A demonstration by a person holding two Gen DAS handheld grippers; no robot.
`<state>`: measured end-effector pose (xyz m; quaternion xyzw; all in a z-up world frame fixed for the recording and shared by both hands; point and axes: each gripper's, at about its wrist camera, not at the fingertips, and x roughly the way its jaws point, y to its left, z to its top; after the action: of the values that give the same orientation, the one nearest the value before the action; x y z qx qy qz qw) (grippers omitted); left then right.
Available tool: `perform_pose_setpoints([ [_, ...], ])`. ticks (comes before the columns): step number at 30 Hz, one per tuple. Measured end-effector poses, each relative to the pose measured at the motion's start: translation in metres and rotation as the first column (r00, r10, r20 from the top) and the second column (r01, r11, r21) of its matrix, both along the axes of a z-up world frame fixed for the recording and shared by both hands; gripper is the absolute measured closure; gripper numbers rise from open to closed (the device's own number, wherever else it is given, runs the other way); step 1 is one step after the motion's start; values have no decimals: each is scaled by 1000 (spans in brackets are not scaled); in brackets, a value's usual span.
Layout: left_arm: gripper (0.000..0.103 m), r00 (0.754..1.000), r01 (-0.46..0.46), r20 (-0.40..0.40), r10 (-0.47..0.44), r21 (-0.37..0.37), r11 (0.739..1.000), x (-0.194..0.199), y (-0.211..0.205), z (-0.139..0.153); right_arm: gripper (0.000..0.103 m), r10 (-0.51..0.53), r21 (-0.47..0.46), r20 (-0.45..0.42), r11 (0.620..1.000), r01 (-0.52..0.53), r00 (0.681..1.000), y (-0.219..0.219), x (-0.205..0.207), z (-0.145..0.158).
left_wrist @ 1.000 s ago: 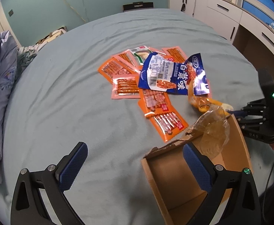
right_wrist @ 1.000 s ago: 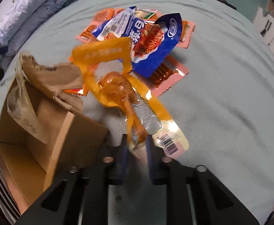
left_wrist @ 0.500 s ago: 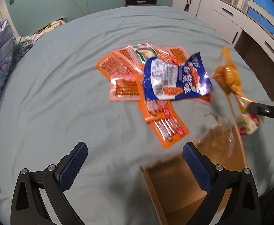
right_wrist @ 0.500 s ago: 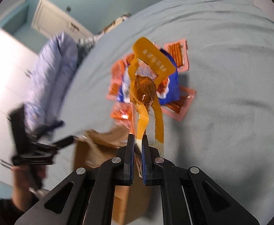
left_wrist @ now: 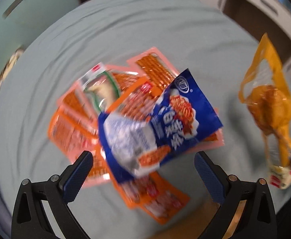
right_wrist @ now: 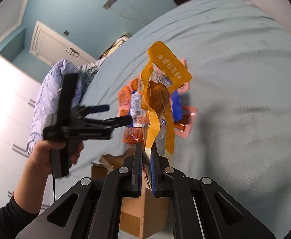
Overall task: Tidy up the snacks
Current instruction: 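Lift the yellow snack with the right gripper while the left gripper reaches the blue bag, then grasp the blue bag with the left gripper and drop it into the box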
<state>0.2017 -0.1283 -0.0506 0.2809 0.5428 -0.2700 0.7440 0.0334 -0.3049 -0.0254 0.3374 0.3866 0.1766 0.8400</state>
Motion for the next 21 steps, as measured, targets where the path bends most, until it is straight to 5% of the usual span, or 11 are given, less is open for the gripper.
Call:
perform_pose_setpoints([
  [4,0,998,44,-46,-41,59,997,10,-23,-22,99,-24,9,-17,1000,24,1000,-7,-10,1],
  [10,15,998,43,-52,-37,113,993,17,-37,-48,99,-30,43,-25,999,31,999,-6,-11,2],
  [12,33,999,24,-47,-21,76,997,15,-33,-45,99,-28,46,-27,999,29,999,-9,-12,1],
  [14,67,999,-7,-52,9,39,999,17,-25,-35,99,-33,43,-30,998,34,999,-9,-12,1],
  [17,93,991,-85,-109,81,-35,996,23,-8,-20,99,-39,48,-31,998,41,999,-9,-10,4],
  [21,98,987,-142,-88,136,-79,987,22,18,13,99,-36,27,-21,999,37,999,-6,-12,7],
])
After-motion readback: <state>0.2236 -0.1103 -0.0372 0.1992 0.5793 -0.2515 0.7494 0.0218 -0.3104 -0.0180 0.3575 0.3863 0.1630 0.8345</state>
